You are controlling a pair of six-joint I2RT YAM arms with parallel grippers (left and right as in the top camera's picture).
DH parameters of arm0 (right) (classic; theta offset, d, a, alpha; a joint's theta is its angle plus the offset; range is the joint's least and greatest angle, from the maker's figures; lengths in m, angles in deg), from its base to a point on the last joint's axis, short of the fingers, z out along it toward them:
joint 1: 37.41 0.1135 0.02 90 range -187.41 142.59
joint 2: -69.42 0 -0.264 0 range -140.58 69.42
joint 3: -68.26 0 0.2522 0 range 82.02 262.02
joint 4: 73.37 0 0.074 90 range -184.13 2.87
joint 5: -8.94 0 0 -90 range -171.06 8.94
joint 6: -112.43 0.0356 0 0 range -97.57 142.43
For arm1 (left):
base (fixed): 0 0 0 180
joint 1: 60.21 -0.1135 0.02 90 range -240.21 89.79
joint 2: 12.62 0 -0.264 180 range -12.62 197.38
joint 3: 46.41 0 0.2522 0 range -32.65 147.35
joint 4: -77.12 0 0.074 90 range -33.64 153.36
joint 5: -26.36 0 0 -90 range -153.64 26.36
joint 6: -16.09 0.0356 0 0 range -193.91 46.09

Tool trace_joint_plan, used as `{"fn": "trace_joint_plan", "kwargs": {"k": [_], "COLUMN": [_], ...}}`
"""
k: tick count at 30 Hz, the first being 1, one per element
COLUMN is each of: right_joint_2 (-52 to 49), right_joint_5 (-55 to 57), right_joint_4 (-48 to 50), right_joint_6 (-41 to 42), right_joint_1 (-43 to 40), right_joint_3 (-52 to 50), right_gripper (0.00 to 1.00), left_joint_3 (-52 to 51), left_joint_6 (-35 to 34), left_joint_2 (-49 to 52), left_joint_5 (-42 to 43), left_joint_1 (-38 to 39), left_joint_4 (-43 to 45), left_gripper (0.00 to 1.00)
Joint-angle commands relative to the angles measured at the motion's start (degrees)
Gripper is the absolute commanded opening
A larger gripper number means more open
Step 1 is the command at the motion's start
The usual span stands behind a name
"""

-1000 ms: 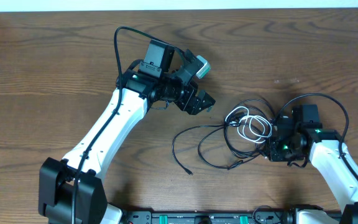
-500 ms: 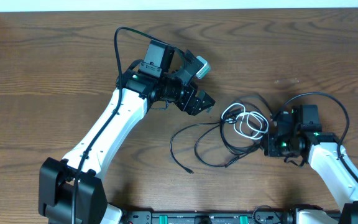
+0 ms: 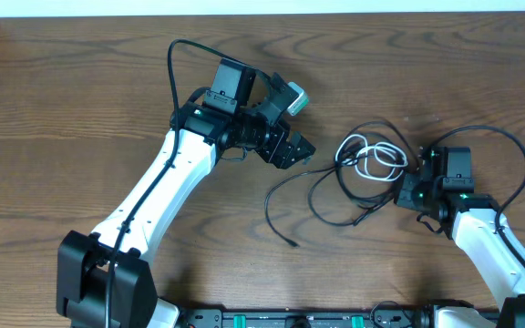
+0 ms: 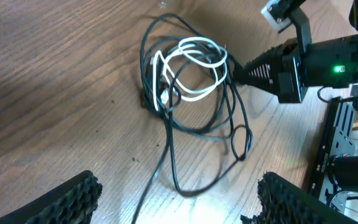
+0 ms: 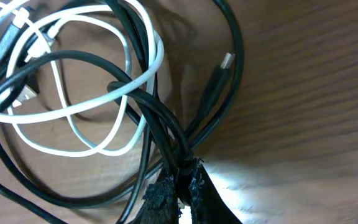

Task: Untangle cables
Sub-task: 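Lift the bundle with the right gripper and carry it toward the left gripper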

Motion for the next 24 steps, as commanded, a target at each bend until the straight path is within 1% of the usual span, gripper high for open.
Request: {"fn": "trace_joint_plan", "kwargs": {"k": [1, 3, 5, 8, 9, 10, 11, 13, 16, 21, 24], "right_joint_2": [0.0, 0.0, 0.0, 0.0, 0.0, 0.0, 0.0, 0.0, 0.0, 0.0, 0.0], "right_joint_5": [1.4, -1.5, -3.9, -4.7, -4.0, -1.5, -0.1, 4.2, 4.2, 2.6, 1.4], "right_joint_4": [2.2, 3.9, 6.1, 9.2, 10.0, 10.5, 10.7, 10.7, 10.9, 12.9, 13.9], "right_joint_6": [4.0, 5.0, 9.3, 19.4, 23.2, 29.9, 32.3, 34.9, 37.3, 47.3, 52.0], "right_joint_1": [1.0, 1.3, 2.5, 5.0, 6.0, 7.9, 8.9, 12.6, 15.6, 18.9, 19.1], "right_joint_3": [1.0, 1.0, 1.0, 1.0, 1.0, 1.0, 1.0, 1.0, 1.0, 1.0, 1.0], "right_gripper": [0.01, 0.01, 0.01, 0.01, 0.02, 0.01, 0.01, 0.01, 0.02, 0.01, 0.01], "left_joint_3": [0.9, 0.9, 0.9, 0.9, 0.9, 0.9, 0.9, 0.9, 0.9, 0.9, 0.8], "left_joint_6": [0.7, 0.7, 0.7, 0.7, 0.7, 0.7, 0.7, 0.7, 0.7, 0.7, 0.7], "left_joint_2": [0.3, 0.3, 0.3, 0.3, 0.3, 0.3, 0.3, 0.3, 0.3, 0.3, 0.3], "left_joint_5": [-0.3, -0.2, -0.2, 0.5, 0.9, 2.1, 2.7, 3.2, 3.4, 3.4, 3.4], "left_joint_1": [0.1, 0.1, 0.1, 0.1, 0.1, 0.1, 0.1, 0.1, 0.1, 0.2, 0.2], "left_joint_4": [-0.2, -0.2, -0.2, -0.2, -0.2, -0.2, -0.2, -0.2, -0.3, -1.0, -1.6], "left_gripper": [0.82, 0.82, 0.80, 0.74, 0.72, 0.70, 0.70, 0.70, 0.69, 0.55, 0.54]}}
